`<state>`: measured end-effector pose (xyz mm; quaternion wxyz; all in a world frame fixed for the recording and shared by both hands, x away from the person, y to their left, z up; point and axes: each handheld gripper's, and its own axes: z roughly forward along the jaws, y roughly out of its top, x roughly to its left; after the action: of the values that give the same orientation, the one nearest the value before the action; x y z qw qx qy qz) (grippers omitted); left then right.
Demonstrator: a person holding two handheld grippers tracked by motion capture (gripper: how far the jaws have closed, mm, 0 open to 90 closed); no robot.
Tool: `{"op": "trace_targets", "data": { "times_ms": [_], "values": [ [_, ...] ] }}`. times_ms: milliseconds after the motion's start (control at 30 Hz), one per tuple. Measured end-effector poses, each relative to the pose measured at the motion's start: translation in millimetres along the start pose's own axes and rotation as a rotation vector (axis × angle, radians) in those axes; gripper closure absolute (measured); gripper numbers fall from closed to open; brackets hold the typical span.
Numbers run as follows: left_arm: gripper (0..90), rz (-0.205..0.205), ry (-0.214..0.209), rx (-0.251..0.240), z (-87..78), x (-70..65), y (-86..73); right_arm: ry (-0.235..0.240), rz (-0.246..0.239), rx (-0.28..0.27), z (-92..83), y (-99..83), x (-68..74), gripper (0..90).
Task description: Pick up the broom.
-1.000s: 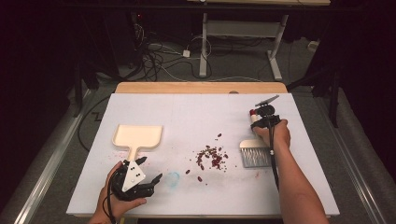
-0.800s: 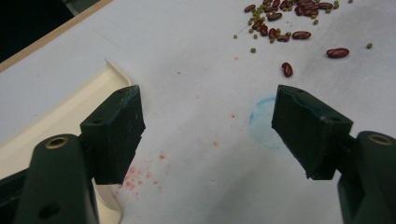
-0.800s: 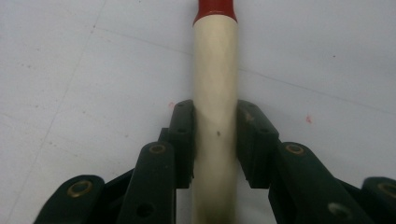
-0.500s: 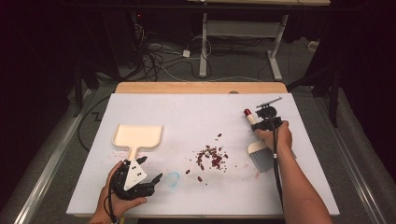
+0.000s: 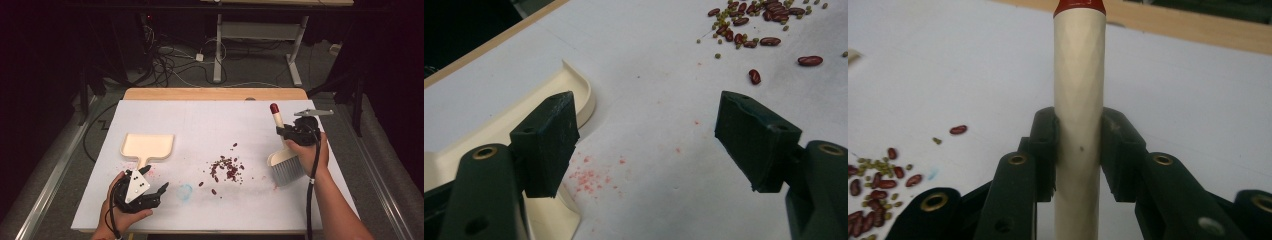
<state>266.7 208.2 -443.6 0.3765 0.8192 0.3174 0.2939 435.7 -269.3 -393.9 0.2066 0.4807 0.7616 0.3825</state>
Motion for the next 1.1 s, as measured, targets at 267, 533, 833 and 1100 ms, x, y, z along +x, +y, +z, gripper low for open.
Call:
{"op": "trace_targets", "data": {
  "times_ms": [267, 533, 833, 1100],
  "values": [
    [23.4, 0.003, 0.003, -0.011, -1.6, 3.9, -2.4, 0.06, -0.001, -0.162, -33.3, -11.6, 6.2, 70.7],
    [18.2, 0.019, 0.002, -0.02, -4.0, 7.7, -4.8, 0.085, -0.022, -0.251, -53.8, -11.5, 13.0, 70.7],
    [17.2, 0.002, 0.014, -0.024, -9.4, 8.9, -10.4, 0.096, -0.058, -0.318, -58.3, -1.6, 33.3, 70.7],
    [17.2, 0.004, 0.005, -0.018, -10.0, 7.7, -13.1, 0.152, -0.093, -0.335, -41.2, 7.3, 57.2, 70.6]
  ]
}}
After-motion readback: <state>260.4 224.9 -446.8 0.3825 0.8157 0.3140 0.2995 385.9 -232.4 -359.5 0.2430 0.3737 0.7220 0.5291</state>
